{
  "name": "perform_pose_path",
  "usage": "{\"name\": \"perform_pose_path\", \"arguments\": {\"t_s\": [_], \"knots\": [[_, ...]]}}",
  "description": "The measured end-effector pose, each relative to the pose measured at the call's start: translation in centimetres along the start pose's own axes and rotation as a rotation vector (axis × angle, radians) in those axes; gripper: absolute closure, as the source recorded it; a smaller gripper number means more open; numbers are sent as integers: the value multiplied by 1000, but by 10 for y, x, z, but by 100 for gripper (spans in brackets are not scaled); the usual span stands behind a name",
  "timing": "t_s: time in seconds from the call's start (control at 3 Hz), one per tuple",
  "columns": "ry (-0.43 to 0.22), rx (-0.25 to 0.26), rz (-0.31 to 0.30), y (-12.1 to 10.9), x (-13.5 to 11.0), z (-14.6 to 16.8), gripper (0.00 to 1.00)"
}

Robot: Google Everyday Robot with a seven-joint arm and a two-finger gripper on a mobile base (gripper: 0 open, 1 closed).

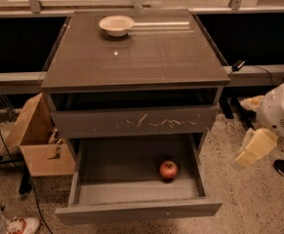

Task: Pick apple from middle drawer and place on counter

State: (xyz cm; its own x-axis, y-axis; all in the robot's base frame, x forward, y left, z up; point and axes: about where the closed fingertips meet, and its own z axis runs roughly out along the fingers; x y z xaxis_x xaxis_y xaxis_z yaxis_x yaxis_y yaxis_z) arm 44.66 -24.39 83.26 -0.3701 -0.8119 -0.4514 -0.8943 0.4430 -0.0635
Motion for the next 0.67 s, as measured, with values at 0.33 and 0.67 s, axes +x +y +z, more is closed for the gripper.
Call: {"name": "perform_pose_path", "arguments": {"t_s": [0.33,0.67], "knots": [[-109,17,70,4,29,48,0],[-230,38,139,0,37,93,0]]}}
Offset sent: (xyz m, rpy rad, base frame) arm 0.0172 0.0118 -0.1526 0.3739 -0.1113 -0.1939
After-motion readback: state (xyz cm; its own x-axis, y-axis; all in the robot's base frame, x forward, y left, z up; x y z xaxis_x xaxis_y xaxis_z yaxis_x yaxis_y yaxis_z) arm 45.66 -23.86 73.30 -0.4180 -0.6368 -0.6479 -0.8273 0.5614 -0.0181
